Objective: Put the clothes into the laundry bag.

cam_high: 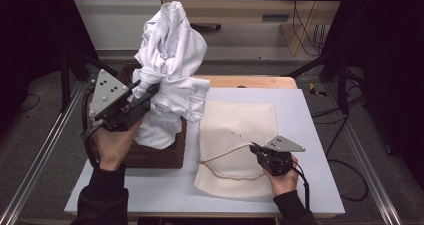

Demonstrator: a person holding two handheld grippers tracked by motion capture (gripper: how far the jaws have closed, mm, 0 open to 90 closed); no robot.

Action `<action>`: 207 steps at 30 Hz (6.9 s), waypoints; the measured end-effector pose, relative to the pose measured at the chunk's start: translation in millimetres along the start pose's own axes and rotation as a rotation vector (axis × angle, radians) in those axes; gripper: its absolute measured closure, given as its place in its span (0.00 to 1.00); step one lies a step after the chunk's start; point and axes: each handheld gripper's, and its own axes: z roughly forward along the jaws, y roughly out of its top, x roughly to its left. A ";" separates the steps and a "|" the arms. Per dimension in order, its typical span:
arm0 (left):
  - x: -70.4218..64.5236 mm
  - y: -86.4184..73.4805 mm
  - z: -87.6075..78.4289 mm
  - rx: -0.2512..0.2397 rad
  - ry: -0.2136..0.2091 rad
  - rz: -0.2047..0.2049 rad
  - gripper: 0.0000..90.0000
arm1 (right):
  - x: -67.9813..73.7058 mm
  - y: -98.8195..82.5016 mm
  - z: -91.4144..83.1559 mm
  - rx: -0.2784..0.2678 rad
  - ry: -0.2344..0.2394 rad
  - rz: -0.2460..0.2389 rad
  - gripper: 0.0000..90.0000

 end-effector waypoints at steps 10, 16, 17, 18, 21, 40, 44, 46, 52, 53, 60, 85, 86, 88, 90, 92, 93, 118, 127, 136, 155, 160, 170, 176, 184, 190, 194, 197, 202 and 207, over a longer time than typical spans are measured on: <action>-44.1 -4.0 -5.2 -0.007 -0.117 0.011 0.77 | -4.9 1.1 2.7 -0.001 -0.006 0.022 0.97; -71.1 -16.9 -5.6 -0.009 -0.188 0.007 0.77 | -9.5 1.8 4.8 -0.002 -0.020 0.033 0.97; -73.8 -19.2 -6.5 -0.007 -0.195 0.005 0.77 | -10.2 1.9 5.1 -0.002 -0.022 0.035 0.97; -77.0 -21.8 -7.4 -0.009 -0.204 -0.004 0.77 | -10.7 2.0 5.5 -0.004 -0.022 0.036 0.97; -86.3 -30.8 -10.5 -0.001 -0.227 -0.003 0.77 | -12.0 2.1 6.7 0.001 -0.027 0.041 0.97; -138.1 -108.0 -11.5 0.139 -0.337 -0.033 0.77 | -20.7 2.5 13.0 -0.004 -0.035 0.076 0.97; -146.4 -125.7 -8.0 0.186 -0.366 -0.051 0.77 | -21.3 2.9 13.4 -0.011 -0.037 0.084 0.97; -149.4 -135.2 -5.3 0.211 -0.379 -0.064 0.77 | -22.2 2.8 13.6 -0.011 -0.038 0.086 0.97; -163.4 -158.3 12.1 0.302 -0.418 -0.052 0.77 | -21.3 2.8 14.6 -0.010 -0.045 0.081 0.97; -165.9 -160.3 16.0 0.320 -0.421 -0.043 0.77 | -21.3 2.7 14.8 -0.009 -0.044 0.082 0.97; -182.6 -165.5 57.3 0.423 -0.403 -0.018 0.76 | -19.0 2.7 14.8 -0.002 -0.036 0.081 0.97; -197.6 -175.7 103.7 0.444 -0.393 -0.096 0.71 | -9.0 -3.4 15.8 0.030 -0.030 0.065 0.97; -198.8 -174.2 103.9 0.442 -0.393 -0.090 0.74 | -9.4 -3.3 15.6 0.027 -0.027 0.068 0.97; -201.8 -170.0 105.6 0.449 -0.396 -0.067 0.77 | -9.7 -2.4 14.1 0.021 -0.025 0.075 0.98; -204.2 -168.1 108.8 0.459 -0.402 -0.052 0.79 | -9.0 -0.1 11.4 0.006 -0.026 0.075 0.98; -205.2 -168.6 111.3 0.473 -0.402 -0.045 0.79 | -8.6 1.5 9.5 0.001 -0.025 0.074 0.98; -207.0 -173.5 118.9 0.519 -0.409 -0.036 0.79 | -7.4 4.6 6.3 -0.017 -0.020 0.072 0.98; -158.2 -197.7 140.4 0.561 -0.415 -0.220 0.03 | -4.6 -0.3 5.8 -0.013 -0.016 0.048 0.97; -161.1 -200.7 141.2 0.618 -0.459 -0.215 0.48 | -2.0 -0.7 9.7 -0.002 -0.003 0.043 0.97; -184.0 -167.2 114.3 0.515 -0.415 -0.087 0.70 | -4.0 1.6 5.2 -0.035 0.004 0.070 0.98; -182.6 -186.0 145.5 0.553 -0.349 -0.122 0.50 | -1.6 5.0 -4.9 -0.096 0.031 0.058 0.97; -172.1 -172.7 116.8 0.513 -0.393 -0.145 0.27 | -6.5 0.3 -5.7 -0.086 0.022 0.048 0.97; -168.3 -201.4 98.3 0.509 -0.363 -0.179 0.56 | -4.5 0.3 -5.5 -0.081 0.015 0.048 0.97; -168.9 -199.1 97.6 0.495 -0.360 -0.173 0.85 | -0.7 2.2 -2.5 -0.071 0.012 0.061 0.98; -188.8 -162.4 96.8 0.422 -0.369 -0.089 0.93 | 3.1 5.4 -3.0 -0.082 0.038 0.092 0.98; -201.6 -159.8 123.8 0.502 -0.313 -0.003 0.93 | 4.2 7.4 -6.0 -0.093 0.042 0.090 0.98; -191.9 -183.9 150.5 0.590 -0.283 -0.032 0.93 | 4.1 12.8 -14.8 -0.139 0.069 0.106 0.98; -185.1 -184.1 148.4 0.577 -0.305 -0.066 0.89 | 4.0 12.6 -14.6 -0.132 0.069 0.103 0.98; -173.5 -174.0 124.6 0.501 -0.348 -0.135 0.49 | -1.4 4.1 -8.2 -0.100 0.052 0.101 0.98; -165.6 -169.0 95.5 0.467 -0.342 -0.131 0.34 | -3.0 1.3 -7.8 -0.093 0.039 0.103 0.98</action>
